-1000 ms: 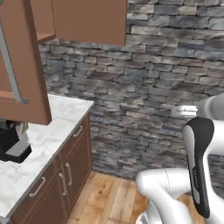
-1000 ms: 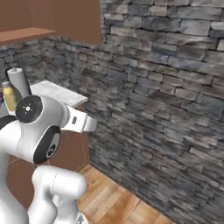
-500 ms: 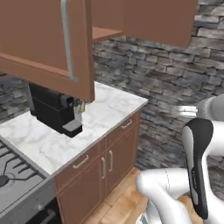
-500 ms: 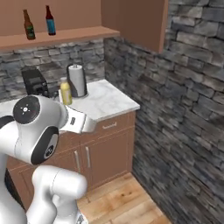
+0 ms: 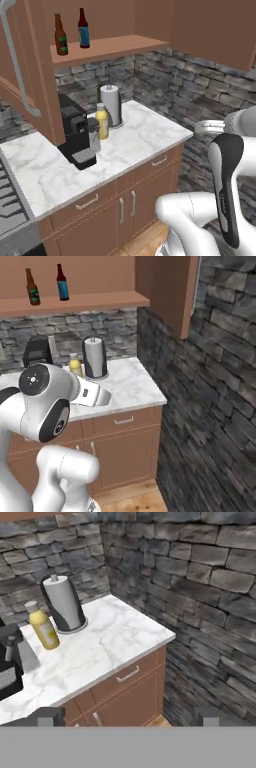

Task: Sort all alcoholic drinks to one cabinet, and non-alcoholic drinks to the other.

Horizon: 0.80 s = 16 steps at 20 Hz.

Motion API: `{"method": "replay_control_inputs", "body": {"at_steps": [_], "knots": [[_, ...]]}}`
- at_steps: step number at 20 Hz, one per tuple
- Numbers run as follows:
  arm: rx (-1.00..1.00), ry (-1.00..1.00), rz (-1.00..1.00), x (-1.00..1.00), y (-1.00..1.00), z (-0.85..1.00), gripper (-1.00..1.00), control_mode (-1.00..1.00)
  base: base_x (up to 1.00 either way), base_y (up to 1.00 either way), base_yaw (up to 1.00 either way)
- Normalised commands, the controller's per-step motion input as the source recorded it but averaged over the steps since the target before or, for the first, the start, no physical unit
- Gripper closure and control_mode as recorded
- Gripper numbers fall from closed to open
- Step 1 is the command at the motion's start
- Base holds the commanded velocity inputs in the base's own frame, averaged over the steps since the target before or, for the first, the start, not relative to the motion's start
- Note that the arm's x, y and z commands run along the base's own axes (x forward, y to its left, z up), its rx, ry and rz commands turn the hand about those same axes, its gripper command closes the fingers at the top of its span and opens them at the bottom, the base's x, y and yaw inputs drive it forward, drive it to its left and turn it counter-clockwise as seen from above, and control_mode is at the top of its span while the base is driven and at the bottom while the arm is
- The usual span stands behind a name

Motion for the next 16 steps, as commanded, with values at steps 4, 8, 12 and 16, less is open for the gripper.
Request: {"method": "replay_control_inputs", "body": {"at_steps": [4, 8, 12, 16], "knots": [[0.00, 0.00, 0.00, 0.00, 0.00, 0.00, -1.00, 1.00, 0.05, -0.02, 0.36], [0.00, 0.00, 0.00, 0.00, 0.00, 0.00, -1.00, 1.00, 0.00, 0.00, 0.33], [0.00, 0.00, 0.00, 0.00, 0.00, 0.00, -1.00, 1.00, 0.41, -0.02, 0.27], [0.00, 0.00, 0.00, 0.00, 0.00, 0.00, -1.00, 1.00, 0.78, -0.16, 0.24]]}}
